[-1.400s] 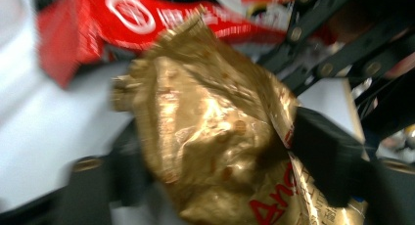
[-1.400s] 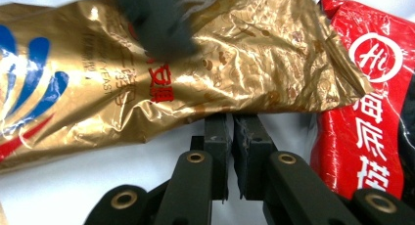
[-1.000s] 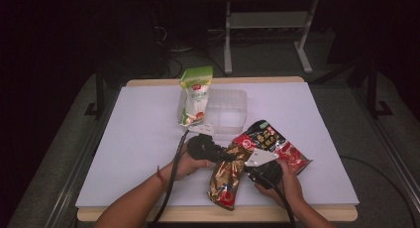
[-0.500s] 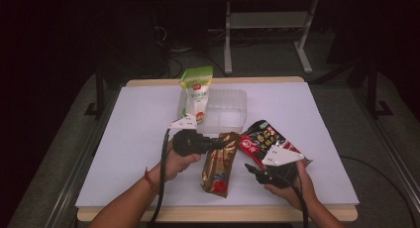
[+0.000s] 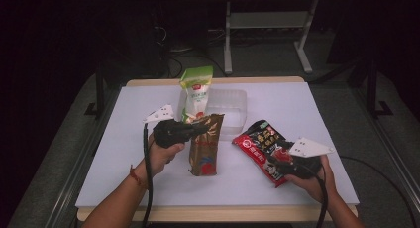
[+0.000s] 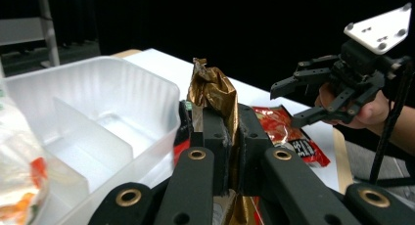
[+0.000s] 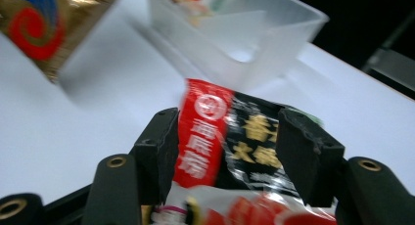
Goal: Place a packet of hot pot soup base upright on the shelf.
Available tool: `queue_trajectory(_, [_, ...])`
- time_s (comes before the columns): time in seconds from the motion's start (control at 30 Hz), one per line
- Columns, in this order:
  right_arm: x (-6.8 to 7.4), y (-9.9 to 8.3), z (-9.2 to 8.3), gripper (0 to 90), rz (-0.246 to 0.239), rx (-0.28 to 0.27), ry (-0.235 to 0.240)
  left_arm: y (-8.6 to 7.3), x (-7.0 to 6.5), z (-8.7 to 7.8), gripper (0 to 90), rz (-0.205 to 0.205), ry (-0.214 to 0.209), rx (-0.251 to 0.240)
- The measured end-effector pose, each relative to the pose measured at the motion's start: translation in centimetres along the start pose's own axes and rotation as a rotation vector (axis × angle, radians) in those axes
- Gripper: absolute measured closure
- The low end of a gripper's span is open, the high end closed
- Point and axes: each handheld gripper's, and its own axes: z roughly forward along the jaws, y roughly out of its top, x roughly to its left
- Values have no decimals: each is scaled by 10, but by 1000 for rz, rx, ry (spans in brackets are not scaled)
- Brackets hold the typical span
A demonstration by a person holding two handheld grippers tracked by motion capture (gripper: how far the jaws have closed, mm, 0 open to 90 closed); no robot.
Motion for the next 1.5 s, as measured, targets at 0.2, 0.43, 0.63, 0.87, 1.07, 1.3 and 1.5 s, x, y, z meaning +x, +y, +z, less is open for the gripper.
queue_trajectory(0.2, [-15, -7, -5, 382, 50, -7, -50, 3, 3, -7, 853, -7, 29, -26])
queue_trajectory(0.43, [-25, -12, -7, 359, 86, -14, -97, 7, 5, -16, 853, -3, 58, -60])
queue_trajectory(0.63, [-31, -15, -8, 351, 110, -16, -111, 9, 7, -23, 853, -8, 83, -84])
queue_trajectory(0.87, [-35, -18, -6, 350, 130, -18, -113, 15, 10, -25, 853, -12, 123, -118])
queue_trajectory(1.07, [-36, -19, -7, 349, 129, -17, -112, 24, 14, -23, 852, -19, 163, -152])
queue_trajectory(1.3, [-36, -20, -7, 351, 138, -18, -111, 36, 25, -14, 851, -33, 244, -176])
queue_trajectory(1.5, [-35, -20, -7, 351, 136, -18, -111, 49, 35, -1, 851, -18, 316, -178])
